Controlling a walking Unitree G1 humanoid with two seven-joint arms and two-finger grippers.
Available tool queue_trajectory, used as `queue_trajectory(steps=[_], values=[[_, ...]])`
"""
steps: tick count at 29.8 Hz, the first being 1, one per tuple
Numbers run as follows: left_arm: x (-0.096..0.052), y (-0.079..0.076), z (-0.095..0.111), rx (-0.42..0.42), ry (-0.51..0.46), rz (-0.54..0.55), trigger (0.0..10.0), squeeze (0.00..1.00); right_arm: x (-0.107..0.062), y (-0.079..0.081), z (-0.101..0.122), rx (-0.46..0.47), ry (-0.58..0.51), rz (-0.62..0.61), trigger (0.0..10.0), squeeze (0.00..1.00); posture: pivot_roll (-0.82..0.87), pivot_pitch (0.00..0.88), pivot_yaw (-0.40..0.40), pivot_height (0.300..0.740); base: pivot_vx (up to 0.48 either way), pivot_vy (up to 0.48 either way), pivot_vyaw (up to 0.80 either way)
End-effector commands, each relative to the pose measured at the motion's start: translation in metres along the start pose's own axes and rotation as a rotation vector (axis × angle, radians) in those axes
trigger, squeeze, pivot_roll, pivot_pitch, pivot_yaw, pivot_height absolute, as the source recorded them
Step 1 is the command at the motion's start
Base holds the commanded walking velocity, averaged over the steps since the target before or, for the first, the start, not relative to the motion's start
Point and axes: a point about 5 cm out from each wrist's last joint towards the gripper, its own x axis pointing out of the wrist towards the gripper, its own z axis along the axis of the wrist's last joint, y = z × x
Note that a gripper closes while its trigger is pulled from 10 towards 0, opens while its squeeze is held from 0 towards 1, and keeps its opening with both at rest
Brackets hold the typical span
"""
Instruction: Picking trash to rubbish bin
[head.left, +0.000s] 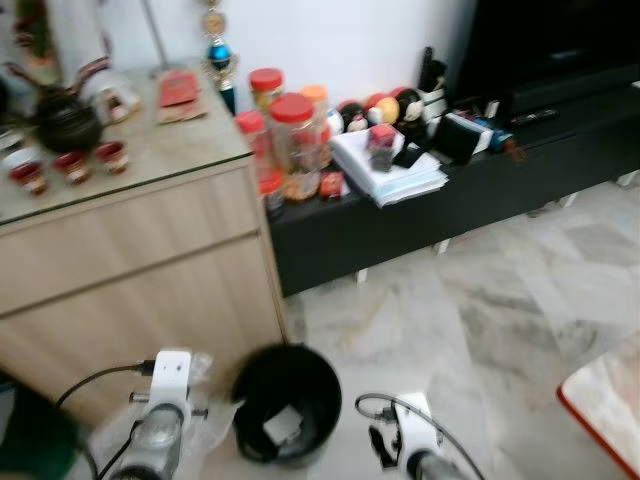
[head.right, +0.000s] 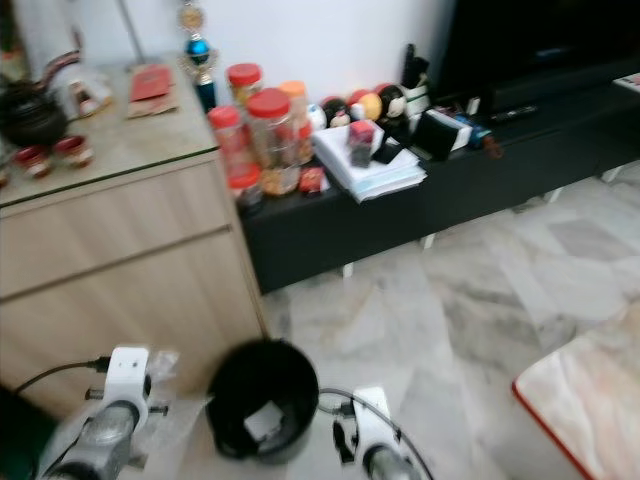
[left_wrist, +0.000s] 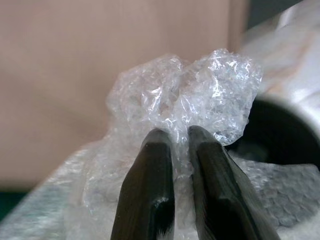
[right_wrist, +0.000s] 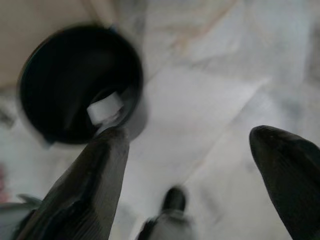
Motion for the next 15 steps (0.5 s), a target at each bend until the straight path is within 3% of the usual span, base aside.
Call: queue_trajectory(steps=[1, 7, 15], values=[[0.004, 0.009, 0.015, 0.042, -0.063, -0.005, 10.0, 0.00, 0.004, 0.015, 0.013, -0.058, -0.036, 0.070, 10.0, 0.00, 0.05, 0.046, 0.047, 0.740, 0.000, 0.000, 0.00], [0.013, -0.008, 0.053, 0.005, -0.169, -0.111, 10.0, 0.00, 0.009, 0.007, 0.048, -0.059, -0.138, 0.062, 10.0, 0.00, 0.04, 0.046, 0.048, 0.740, 0.000, 0.000, 0.00], [0.017, -0.030, 0.075, -0.131, -0.204, -0.225, 10.0, 0.00, 0.011, 0.030, 0.088, -0.109, -0.261, 0.251, 10.0, 0.00, 0.02, 0.049, 0.046, 0.740, 0.000, 0.000, 0.00]])
